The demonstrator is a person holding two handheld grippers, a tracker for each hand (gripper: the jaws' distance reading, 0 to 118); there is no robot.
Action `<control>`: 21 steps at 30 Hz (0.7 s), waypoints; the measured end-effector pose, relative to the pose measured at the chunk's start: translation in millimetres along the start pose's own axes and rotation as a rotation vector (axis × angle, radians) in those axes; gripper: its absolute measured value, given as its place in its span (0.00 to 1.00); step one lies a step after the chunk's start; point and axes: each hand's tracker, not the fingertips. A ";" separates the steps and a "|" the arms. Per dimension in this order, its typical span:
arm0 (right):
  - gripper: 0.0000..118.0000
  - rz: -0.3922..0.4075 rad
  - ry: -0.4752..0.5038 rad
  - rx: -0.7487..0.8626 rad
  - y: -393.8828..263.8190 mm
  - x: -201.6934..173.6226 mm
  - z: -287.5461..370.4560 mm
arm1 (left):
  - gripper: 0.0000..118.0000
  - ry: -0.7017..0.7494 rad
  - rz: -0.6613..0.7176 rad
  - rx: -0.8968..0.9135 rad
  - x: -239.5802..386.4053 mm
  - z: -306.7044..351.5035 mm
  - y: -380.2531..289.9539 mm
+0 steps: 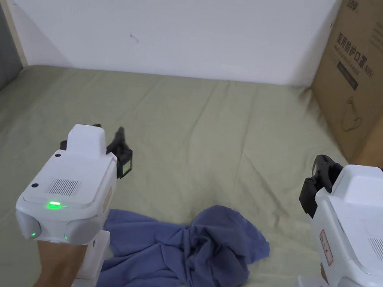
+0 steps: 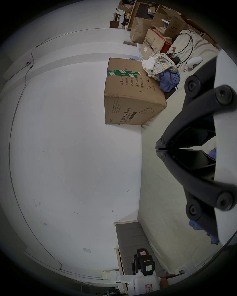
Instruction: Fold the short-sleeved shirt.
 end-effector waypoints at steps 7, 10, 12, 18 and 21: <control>0.00 0.001 0.005 -0.001 0.0 -1.8 0.4 | 0.00 -0.016 0.068 -0.024 -12.8 -0.9 -0.3; 0.00 0.002 0.007 -0.004 -1.0 -2.3 0.4 | 0.00 -0.012 0.060 -0.084 -17.3 -4.3 -2.8; 0.00 0.003 0.007 -0.008 -2.4 -2.5 -0.2 | 0.00 -0.021 0.076 -0.195 -24.4 -11.3 -10.4; 0.00 -0.002 0.016 -0.030 -8.9 -4.8 -4.5 | 0.00 -0.030 0.120 -0.473 -44.0 -16.2 -64.5; 0.00 0.001 0.024 -0.043 -13.3 -8.6 -8.2 | 0.00 -0.040 0.140 -0.572 -48.8 -7.1 -96.4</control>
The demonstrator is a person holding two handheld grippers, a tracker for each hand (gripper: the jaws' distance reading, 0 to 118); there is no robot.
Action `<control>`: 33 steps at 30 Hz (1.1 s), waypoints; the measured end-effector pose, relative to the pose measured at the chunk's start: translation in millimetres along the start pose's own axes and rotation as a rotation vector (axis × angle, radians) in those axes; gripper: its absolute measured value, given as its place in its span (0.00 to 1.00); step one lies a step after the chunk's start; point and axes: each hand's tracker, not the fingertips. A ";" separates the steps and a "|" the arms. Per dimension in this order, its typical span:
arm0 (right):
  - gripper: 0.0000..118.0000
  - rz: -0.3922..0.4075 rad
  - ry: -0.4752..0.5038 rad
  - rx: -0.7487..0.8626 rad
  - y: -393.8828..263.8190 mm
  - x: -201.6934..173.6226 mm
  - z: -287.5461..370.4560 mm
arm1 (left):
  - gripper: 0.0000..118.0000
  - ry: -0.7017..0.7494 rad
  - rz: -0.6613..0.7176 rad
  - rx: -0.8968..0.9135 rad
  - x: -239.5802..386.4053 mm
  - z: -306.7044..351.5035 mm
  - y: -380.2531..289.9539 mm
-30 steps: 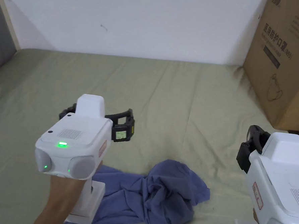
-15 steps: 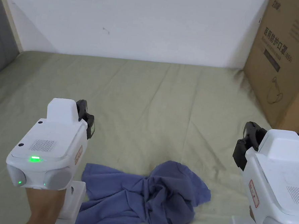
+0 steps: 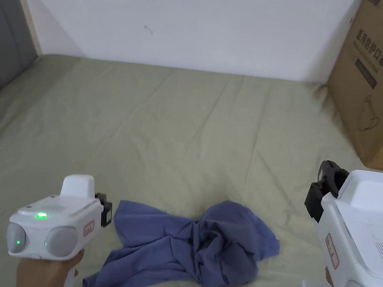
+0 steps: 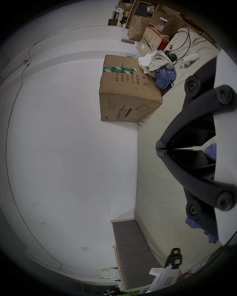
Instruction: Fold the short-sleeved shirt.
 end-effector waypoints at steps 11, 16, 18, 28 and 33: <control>0.00 0.004 0.039 -0.054 -15.6 -14.1 -10.6 | 0.10 -0.047 0.032 -0.270 -8.0 -24.3 -76.2; 0.00 0.006 0.047 -0.068 -18.0 -15.7 -12.3 | 0.88 0.001 0.009 -0.323 1.5 -37.8 -90.7; 0.00 0.007 0.047 -0.072 -19.0 -15.1 -13.1 | 0.88 0.015 -0.016 -0.320 5.4 -43.2 -93.2; 0.00 0.014 0.034 -0.109 -27.7 -5.7 -19.9 | 0.11 -0.008 -0.042 -0.356 9.6 -65.1 -106.3; 0.00 -0.036 0.038 -0.231 -47.8 6.3 -46.7 | 0.09 -0.032 -0.039 -0.312 14.4 -53.0 -97.3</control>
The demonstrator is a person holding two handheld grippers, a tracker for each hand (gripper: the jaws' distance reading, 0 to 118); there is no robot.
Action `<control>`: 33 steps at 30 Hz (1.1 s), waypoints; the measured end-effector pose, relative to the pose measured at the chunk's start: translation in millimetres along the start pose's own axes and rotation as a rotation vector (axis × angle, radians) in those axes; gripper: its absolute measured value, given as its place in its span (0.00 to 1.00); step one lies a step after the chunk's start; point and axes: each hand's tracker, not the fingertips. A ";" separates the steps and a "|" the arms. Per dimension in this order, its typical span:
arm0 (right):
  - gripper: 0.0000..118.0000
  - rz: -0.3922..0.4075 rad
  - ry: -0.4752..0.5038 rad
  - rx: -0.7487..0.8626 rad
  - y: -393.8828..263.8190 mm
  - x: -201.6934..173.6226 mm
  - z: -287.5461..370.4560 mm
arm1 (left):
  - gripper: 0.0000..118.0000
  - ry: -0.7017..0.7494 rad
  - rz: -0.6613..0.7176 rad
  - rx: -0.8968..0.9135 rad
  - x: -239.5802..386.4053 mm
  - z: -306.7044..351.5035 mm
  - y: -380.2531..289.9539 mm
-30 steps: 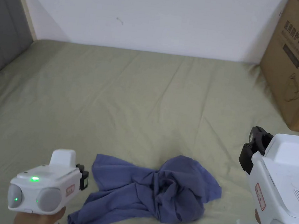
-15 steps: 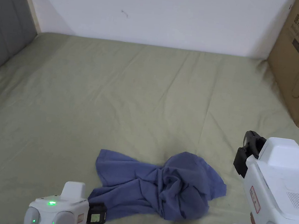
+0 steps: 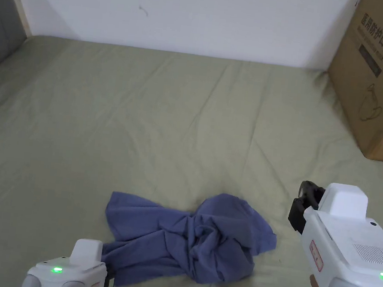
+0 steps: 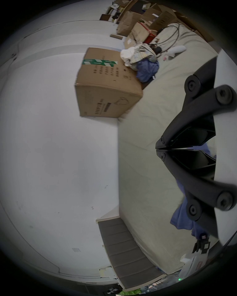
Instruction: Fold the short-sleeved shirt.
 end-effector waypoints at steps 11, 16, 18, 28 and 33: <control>0.76 0.012 0.026 -0.435 -60.9 21.9 -133.0 | 0.09 -0.064 0.073 0.091 -7.7 36.4 23.2; 0.73 -0.005 0.040 -0.597 -96.2 25.1 -171.9 | 0.09 -0.073 0.084 0.093 -8.3 33.1 24.7; 0.66 0.001 0.044 -0.619 -105.9 22.4 -179.1 | 0.09 -0.075 0.081 0.091 -8.4 32.5 25.1; 0.07 0.056 0.115 -0.576 -105.7 4.3 -162.5 | 0.09 -0.088 0.094 0.089 -10.1 31.8 23.7; 0.07 0.046 0.120 -0.430 -63.3 18.2 -120.6 | 0.09 -0.144 0.143 0.137 -13.4 45.4 33.2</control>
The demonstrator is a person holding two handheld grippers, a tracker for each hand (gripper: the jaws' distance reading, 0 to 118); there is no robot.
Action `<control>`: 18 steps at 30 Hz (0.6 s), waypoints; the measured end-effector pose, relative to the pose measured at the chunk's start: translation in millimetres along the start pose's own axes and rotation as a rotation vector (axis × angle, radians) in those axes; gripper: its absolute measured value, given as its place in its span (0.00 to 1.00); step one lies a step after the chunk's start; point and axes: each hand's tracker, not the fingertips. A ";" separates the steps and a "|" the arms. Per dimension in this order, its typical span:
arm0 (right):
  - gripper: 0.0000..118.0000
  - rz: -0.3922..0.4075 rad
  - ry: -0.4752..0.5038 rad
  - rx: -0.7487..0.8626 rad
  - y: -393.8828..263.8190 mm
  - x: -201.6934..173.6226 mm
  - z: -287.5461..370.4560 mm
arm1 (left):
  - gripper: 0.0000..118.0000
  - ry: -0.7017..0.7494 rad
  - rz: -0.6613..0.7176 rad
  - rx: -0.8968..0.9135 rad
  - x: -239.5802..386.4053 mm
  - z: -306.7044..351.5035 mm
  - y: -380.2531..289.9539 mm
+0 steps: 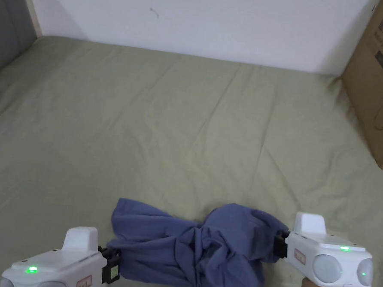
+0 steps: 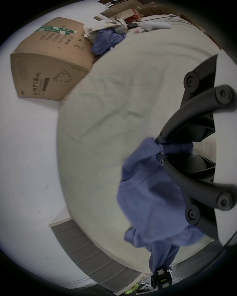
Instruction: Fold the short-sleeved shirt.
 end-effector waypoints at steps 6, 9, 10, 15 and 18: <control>0.07 0.010 -0.016 0.197 43.0 12.5 78.5 | 0.09 -0.097 0.064 0.094 4.6 19.8 43.8; 0.07 0.017 -0.023 0.278 69.8 15.9 112.2 | 0.09 -0.095 0.026 0.160 9.9 29.9 77.7; 0.07 0.013 -0.023 0.305 79.3 18.0 122.4 | 0.09 -0.088 0.005 0.188 12.1 34.3 92.2; 0.07 0.021 -0.045 0.407 131.4 28.3 156.3 | 0.09 -0.074 -0.030 0.297 17.9 56.2 164.3; 0.07 0.031 -0.074 0.460 161.7 31.3 169.4 | 0.09 -0.060 -0.040 0.346 18.8 63.1 209.2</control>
